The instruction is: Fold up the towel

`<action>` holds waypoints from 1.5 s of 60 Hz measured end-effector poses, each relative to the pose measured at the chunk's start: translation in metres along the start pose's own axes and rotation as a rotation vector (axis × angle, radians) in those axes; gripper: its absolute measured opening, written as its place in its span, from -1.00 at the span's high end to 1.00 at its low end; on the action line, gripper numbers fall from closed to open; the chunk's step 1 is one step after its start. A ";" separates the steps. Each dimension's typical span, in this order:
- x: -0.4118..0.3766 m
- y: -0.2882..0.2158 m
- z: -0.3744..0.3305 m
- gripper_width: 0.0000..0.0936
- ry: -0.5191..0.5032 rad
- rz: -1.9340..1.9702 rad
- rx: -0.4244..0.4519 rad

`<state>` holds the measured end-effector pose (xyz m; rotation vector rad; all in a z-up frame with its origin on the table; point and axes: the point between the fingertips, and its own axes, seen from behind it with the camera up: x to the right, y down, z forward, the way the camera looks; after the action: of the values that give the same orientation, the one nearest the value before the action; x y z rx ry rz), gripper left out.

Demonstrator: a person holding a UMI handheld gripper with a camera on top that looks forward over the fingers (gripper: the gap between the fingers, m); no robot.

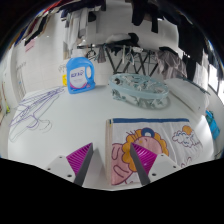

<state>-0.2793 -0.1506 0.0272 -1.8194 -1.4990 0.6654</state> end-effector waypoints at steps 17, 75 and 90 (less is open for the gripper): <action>0.030 -0.003 0.005 0.95 0.103 -0.002 -0.066; 0.289 -0.034 -0.112 -0.84 0.141 0.021 -0.056; 0.279 -0.028 -0.251 -0.83 0.084 0.001 -0.060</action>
<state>-0.0521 0.0804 0.2186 -1.8703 -1.4769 0.5430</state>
